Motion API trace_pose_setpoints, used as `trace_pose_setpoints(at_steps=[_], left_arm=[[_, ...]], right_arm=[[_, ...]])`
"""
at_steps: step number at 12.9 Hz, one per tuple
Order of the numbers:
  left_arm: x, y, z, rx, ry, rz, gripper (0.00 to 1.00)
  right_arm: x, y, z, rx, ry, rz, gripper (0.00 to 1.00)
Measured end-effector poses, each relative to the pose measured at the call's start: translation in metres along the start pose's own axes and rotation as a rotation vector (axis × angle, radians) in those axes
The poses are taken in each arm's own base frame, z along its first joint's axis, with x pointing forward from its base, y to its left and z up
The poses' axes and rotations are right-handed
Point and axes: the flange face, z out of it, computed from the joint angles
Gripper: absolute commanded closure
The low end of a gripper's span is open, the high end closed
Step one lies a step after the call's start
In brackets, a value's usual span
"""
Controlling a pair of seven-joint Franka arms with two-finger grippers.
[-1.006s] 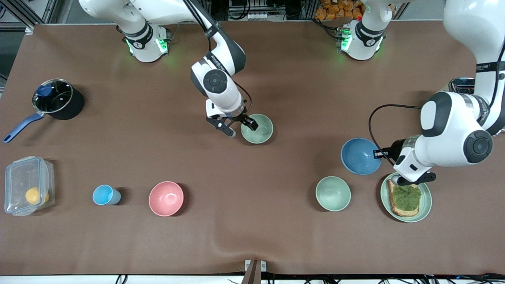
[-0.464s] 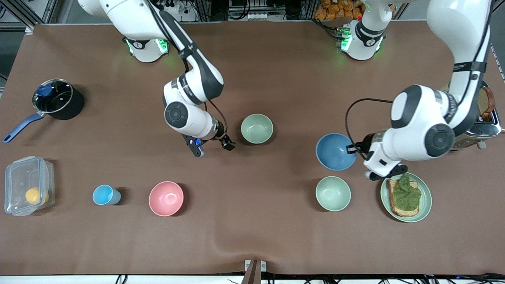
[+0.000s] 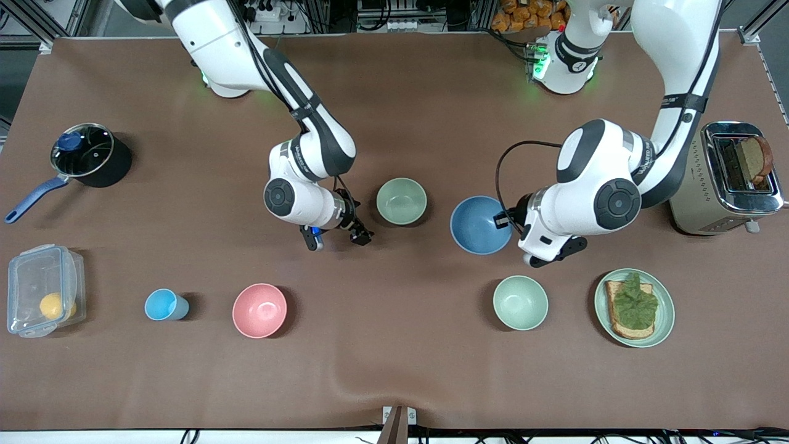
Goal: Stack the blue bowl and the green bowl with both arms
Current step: 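Lower the blue bowl into the green bowl with the left gripper and open it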
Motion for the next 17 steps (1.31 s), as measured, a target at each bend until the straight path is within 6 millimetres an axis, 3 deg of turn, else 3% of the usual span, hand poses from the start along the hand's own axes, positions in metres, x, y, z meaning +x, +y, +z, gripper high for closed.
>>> trace_pose_setpoints(at_steps=[2,7,11,17], left_arm=[[-0.009,0.009,0.014,-0.014,-0.002,-0.041,1.00],[-0.050,0.048,0.059,-0.043,0.031,-0.096,1.00],[-0.081,0.065,0.099,-0.114,0.068,-0.120,1.00],[-0.115,0.081,0.136,-0.141,0.089,-0.086,1.00]], right_arm=[[-0.005,0.002,0.010,0.011,-0.027,0.030,0.00],[-0.012,0.002,0.013,0.037,-0.060,0.064,0.00],[-0.001,0.001,0.010,0.039,-0.058,0.063,0.00],[0.000,0.002,0.011,0.038,-0.058,0.064,0.00]])
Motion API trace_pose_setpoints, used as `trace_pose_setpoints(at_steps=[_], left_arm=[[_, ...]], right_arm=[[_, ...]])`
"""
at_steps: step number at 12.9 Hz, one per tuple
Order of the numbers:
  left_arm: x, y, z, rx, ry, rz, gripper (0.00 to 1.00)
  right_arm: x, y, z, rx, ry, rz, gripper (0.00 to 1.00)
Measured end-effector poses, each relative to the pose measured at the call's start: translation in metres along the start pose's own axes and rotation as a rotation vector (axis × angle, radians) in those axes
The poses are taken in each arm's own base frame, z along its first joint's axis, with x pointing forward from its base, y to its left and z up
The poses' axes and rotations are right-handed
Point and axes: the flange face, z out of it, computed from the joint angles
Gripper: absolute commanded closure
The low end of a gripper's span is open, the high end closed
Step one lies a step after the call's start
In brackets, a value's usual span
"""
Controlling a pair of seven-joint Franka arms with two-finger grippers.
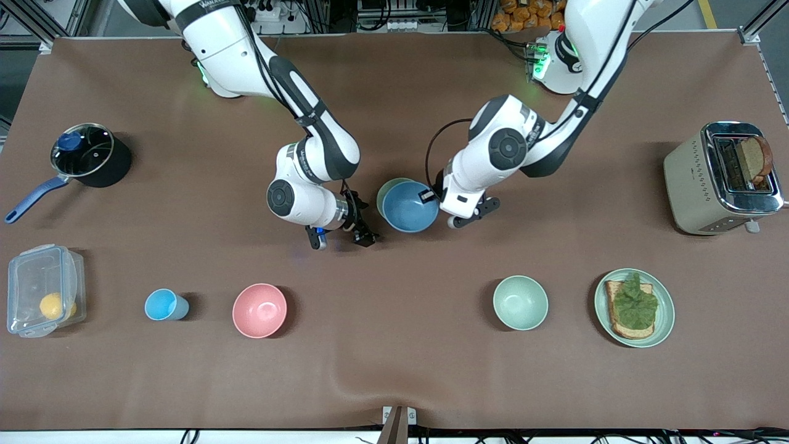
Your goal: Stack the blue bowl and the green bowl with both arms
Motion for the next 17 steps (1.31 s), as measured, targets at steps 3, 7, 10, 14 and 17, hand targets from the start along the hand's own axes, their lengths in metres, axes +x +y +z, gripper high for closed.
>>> trace_pose_setpoints(at_steps=[3,7,10,14,17], left_arm=[[-0.010,0.000,0.020,0.006,-0.008,0.011,1.00],[-0.013,-0.006,0.043,-0.009,-0.004,0.008,1.00],[-0.016,-0.007,0.056,-0.008,-0.011,0.011,1.00],[-0.015,-0.009,0.060,-0.002,-0.014,0.007,0.51],[-0.010,-0.011,0.058,-0.003,-0.010,-0.008,0.00]], right_arm=[[0.003,0.003,0.003,-0.009,0.003,0.004,0.00],[0.014,0.002,0.000,-0.007,0.004,0.005,0.00],[0.016,0.002,-0.001,-0.007,0.004,0.007,0.00],[0.016,0.002,0.000,-0.008,0.003,0.006,0.00],[0.015,0.003,0.000,-0.010,0.002,0.005,0.00]])
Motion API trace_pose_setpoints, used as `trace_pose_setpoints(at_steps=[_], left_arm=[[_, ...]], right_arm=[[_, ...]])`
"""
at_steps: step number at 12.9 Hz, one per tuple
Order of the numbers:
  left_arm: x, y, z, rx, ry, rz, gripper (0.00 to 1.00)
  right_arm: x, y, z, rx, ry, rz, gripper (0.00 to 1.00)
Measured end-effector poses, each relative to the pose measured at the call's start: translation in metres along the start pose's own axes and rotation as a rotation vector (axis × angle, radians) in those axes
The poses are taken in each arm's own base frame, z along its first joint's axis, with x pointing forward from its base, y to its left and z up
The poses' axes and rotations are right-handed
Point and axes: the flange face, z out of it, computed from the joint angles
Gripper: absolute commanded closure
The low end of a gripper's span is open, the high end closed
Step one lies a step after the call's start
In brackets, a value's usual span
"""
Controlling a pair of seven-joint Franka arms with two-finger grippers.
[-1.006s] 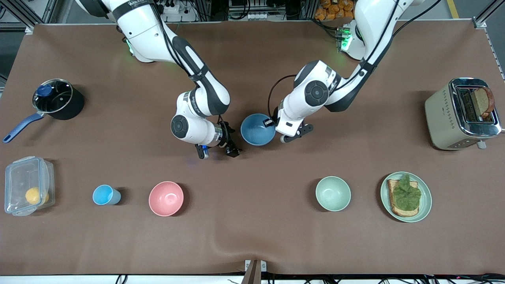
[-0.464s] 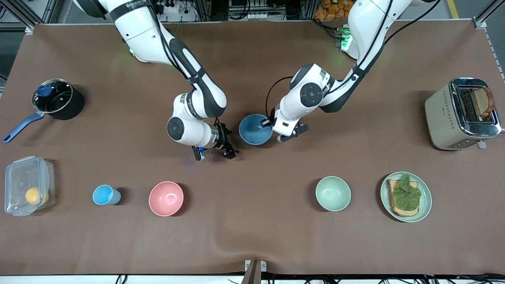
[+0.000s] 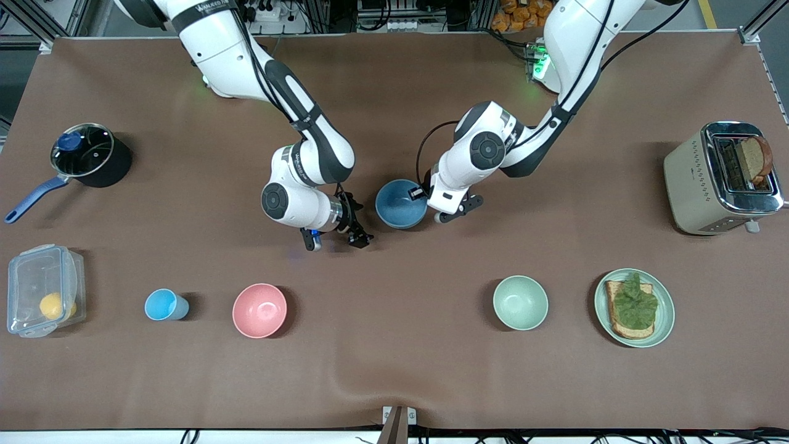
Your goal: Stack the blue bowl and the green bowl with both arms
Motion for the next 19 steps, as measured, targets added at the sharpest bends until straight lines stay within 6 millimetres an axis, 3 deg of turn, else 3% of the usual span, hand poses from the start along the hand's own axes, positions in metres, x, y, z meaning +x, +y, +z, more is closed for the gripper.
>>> trace_pose_setpoints(at_steps=[3,5,7,9,15,19], left_arm=[[0.000,0.004,-0.005,-0.015,0.008,-0.044,0.00],[-0.002,0.011,-0.022,-0.039,0.027,-0.056,0.00],[-0.009,0.020,-0.058,-0.061,0.058,-0.061,0.00],[-0.005,0.022,-0.116,-0.074,0.108,-0.062,0.00],[0.042,-0.007,-0.308,0.109,0.304,-0.066,0.00],[0.076,-0.049,-0.399,0.153,0.314,0.020,0.00]], right_arm=[[0.000,0.000,0.000,-0.001,0.000,-0.001,0.00],[-0.001,0.001,0.001,-0.011,-0.004,-0.002,0.00],[-0.004,0.003,-0.001,-0.037,-0.016,-0.008,0.00],[0.003,0.001,-0.018,-0.070,-0.037,-0.047,0.00],[0.128,-0.005,-0.138,-0.136,-0.023,-0.174,0.00],[0.178,-0.003,-0.266,-0.214,0.051,-0.290,0.00]])
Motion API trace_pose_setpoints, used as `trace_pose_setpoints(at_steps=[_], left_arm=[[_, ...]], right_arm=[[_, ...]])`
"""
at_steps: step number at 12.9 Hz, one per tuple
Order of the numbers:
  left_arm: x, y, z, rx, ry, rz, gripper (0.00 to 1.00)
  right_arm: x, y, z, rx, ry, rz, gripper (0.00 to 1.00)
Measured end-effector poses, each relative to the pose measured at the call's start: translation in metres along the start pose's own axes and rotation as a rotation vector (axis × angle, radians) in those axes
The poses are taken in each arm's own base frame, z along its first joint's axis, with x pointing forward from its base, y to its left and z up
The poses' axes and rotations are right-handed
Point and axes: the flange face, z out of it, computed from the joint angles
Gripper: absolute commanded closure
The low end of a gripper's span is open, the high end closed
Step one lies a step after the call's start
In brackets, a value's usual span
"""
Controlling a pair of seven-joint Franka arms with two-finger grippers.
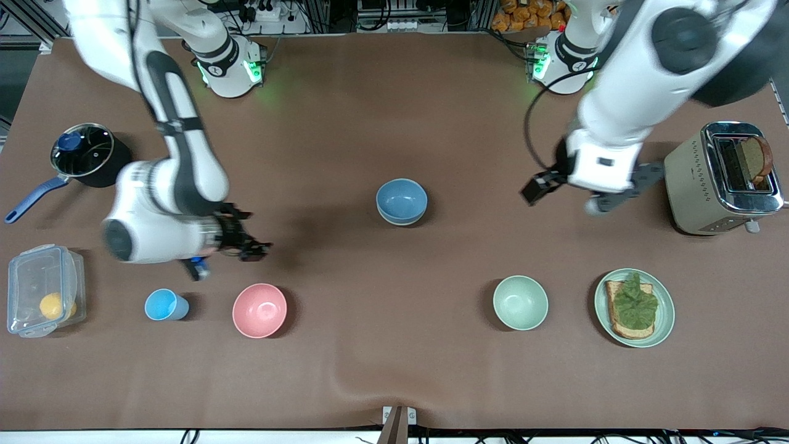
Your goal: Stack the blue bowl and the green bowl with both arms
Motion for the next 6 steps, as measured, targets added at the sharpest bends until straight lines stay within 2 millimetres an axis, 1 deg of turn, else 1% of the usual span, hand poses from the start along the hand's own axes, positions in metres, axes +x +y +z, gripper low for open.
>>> trace_pose_setpoints(at_steps=[1,2,3,4,5,6], left_arm=[[0.015,-0.020,-0.011,0.003,0.011,0.040,0.00],[0.026,-0.038,-0.019,0.009,0.017,0.075,0.00],[0.035,-0.052,-0.024,0.016,0.019,0.104,0.00],[0.042,-0.062,-0.028,0.021,0.019,0.134,0.00],[0.046,-0.070,-0.031,0.024,0.024,0.170,0.00],[0.049,-0.078,-0.035,0.030,0.026,0.207,0.00]], right_arm=[[0.014,0.013,-0.028,0.007,0.004,-0.054,0.00],[0.028,0.026,-0.050,0.018,0.010,-0.103,0.00],[0.042,0.038,-0.064,0.020,0.026,-0.142,0.00],[0.052,0.047,-0.075,0.000,0.053,-0.165,0.00],[0.055,0.052,-0.085,-0.032,0.082,-0.183,0.00],[0.053,0.055,-0.099,-0.059,0.104,-0.208,0.00]])
